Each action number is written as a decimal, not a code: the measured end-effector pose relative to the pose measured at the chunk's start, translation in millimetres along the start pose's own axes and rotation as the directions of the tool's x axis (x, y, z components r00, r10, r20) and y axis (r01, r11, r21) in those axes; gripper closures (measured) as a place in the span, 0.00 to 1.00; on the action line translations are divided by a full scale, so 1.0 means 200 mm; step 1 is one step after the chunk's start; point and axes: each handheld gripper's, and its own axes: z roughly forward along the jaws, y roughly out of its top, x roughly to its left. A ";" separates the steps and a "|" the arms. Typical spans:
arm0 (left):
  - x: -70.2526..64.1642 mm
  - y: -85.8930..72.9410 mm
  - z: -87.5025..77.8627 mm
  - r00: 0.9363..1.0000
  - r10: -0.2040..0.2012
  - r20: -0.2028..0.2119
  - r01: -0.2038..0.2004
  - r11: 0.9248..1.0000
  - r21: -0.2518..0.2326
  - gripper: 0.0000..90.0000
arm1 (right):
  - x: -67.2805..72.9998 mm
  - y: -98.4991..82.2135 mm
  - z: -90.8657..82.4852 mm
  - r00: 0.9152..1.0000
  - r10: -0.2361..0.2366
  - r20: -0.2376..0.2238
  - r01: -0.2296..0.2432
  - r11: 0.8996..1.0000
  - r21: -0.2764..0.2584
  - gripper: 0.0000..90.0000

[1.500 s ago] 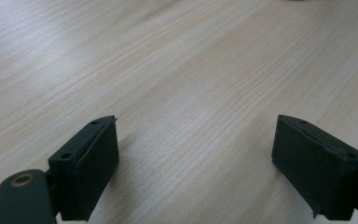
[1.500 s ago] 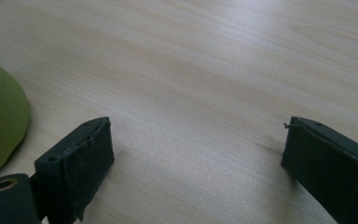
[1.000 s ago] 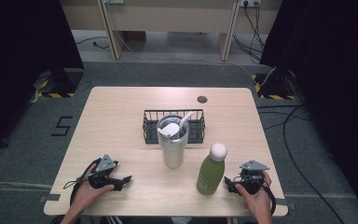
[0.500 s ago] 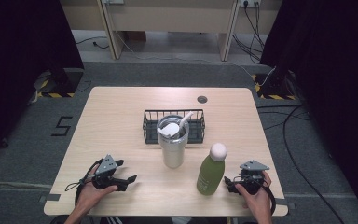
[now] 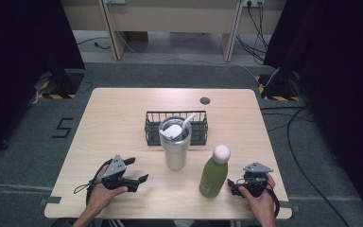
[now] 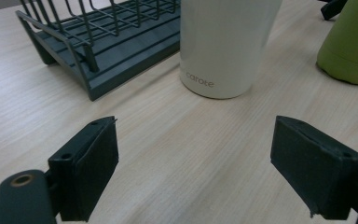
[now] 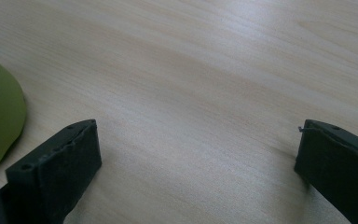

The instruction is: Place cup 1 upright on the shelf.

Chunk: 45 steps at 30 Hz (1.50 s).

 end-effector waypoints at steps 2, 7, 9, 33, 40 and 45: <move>0.00 0.00 0.00 1.000 0.000 0.006 0.000 1.000 0.000 0.17 | 0.00 0.00 0.00 1.000 0.000 0.000 0.000 1.000 0.000 0.00; -0.03 0.02 0.04 1.000 0.012 0.020 -0.012 1.000 -0.029 0.16 | 0.00 0.00 0.00 1.000 -0.001 0.001 0.001 1.000 0.000 0.00; -0.03 0.03 0.05 0.999 0.012 0.032 -0.011 0.999 -0.043 0.16 | 0.00 0.00 0.00 1.000 0.001 0.001 -0.001 1.000 0.000 0.00; -0.08 0.13 0.20 0.997 0.027 0.066 -0.017 0.989 -0.146 0.16 | 0.00 0.00 0.00 1.000 -0.006 -0.001 0.006 1.000 -0.001 0.00; -0.09 0.16 0.24 0.997 0.035 0.076 -0.021 0.985 -0.170 0.16 | 0.00 0.00 0.00 1.000 -0.007 -0.002 0.007 1.000 -0.001 0.00; -0.11 0.18 0.31 0.995 0.052 0.081 -0.037 0.983 -0.178 0.16 | 0.00 0.00 0.00 1.000 -0.006 -0.002 0.006 1.000 -0.002 0.00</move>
